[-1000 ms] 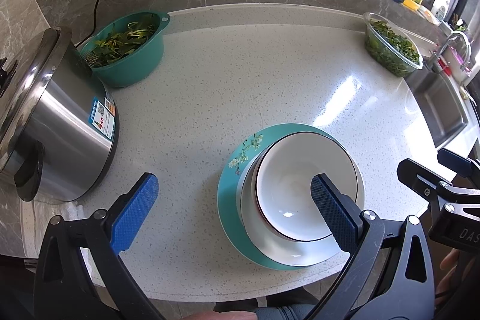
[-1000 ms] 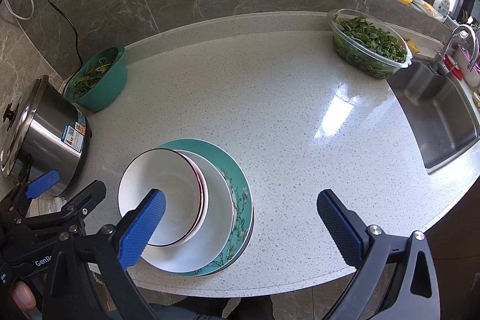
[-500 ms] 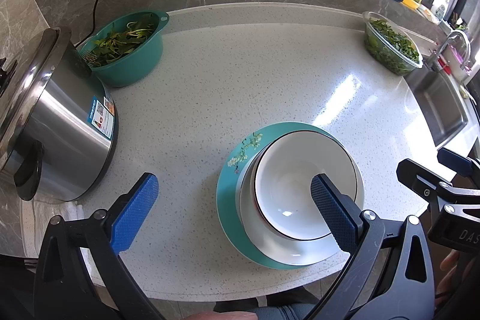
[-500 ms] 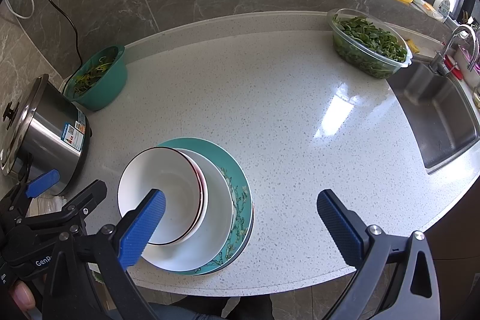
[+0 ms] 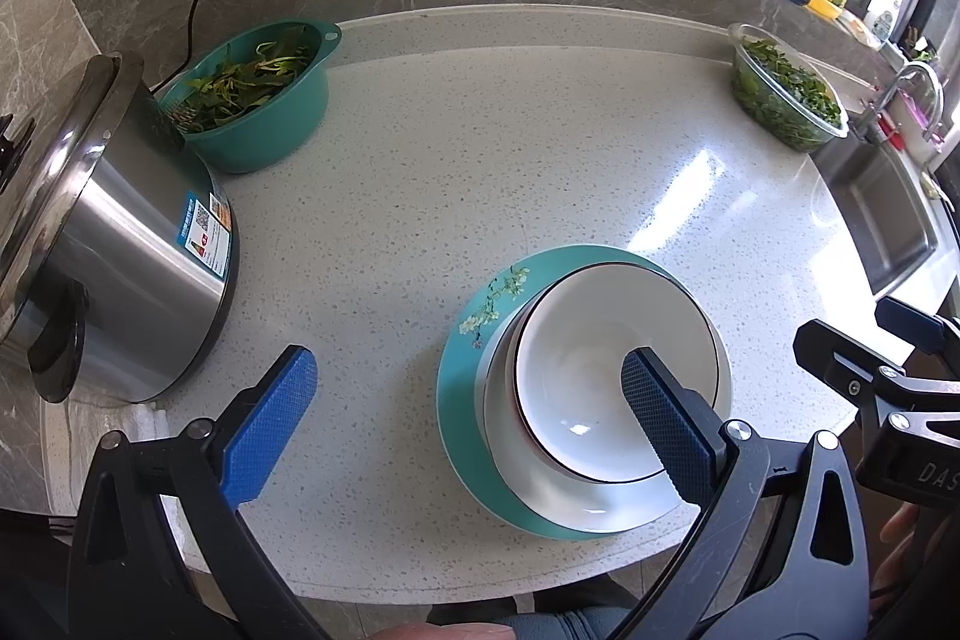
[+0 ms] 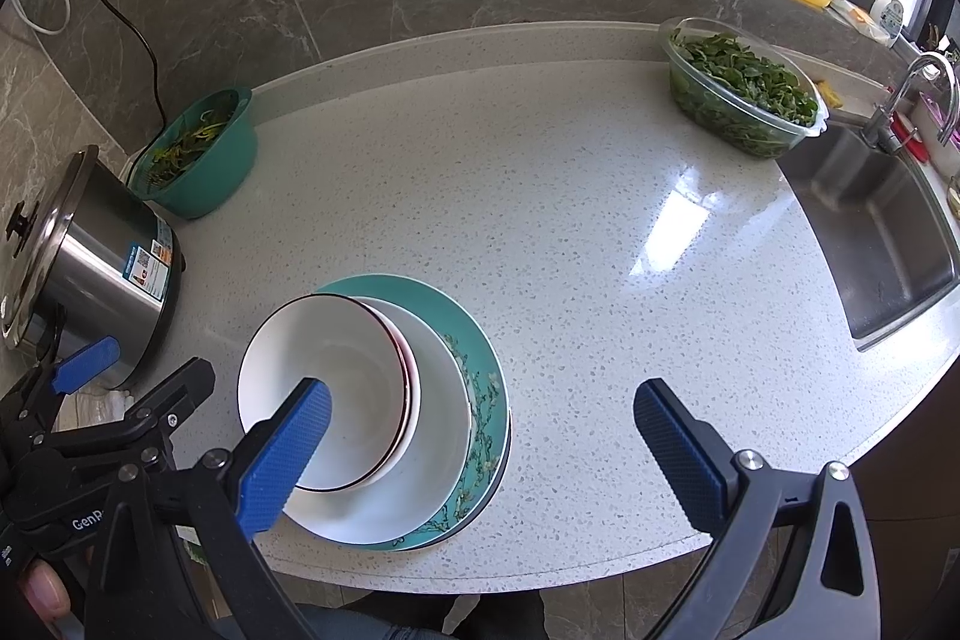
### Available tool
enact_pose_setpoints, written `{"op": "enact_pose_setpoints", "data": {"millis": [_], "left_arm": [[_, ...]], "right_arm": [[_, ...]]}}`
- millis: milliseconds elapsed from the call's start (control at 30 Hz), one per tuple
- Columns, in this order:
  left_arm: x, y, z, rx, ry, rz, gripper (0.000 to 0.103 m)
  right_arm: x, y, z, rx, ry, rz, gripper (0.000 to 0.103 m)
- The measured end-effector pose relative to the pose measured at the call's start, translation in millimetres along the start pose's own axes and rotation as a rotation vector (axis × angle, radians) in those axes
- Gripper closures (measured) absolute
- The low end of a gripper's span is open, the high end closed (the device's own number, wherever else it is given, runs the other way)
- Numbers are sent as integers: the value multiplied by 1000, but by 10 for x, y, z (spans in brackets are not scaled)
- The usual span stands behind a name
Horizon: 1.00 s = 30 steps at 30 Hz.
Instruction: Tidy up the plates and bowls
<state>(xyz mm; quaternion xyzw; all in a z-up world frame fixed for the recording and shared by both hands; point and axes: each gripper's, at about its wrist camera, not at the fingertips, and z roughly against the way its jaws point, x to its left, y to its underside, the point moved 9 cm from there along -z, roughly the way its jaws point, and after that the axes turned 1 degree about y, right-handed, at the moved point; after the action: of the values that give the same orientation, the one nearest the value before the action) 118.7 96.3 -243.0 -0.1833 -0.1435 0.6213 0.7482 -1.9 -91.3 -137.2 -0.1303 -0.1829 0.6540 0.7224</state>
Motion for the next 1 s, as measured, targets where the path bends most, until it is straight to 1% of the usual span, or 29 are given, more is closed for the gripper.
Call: {"op": "enact_pose_setpoints", "data": {"millis": [1000], "left_arm": [[-2,-54,-42,11,1,-2,0]], "right_arm": [[-17,-37,-46,7,-4,12,0]]}}
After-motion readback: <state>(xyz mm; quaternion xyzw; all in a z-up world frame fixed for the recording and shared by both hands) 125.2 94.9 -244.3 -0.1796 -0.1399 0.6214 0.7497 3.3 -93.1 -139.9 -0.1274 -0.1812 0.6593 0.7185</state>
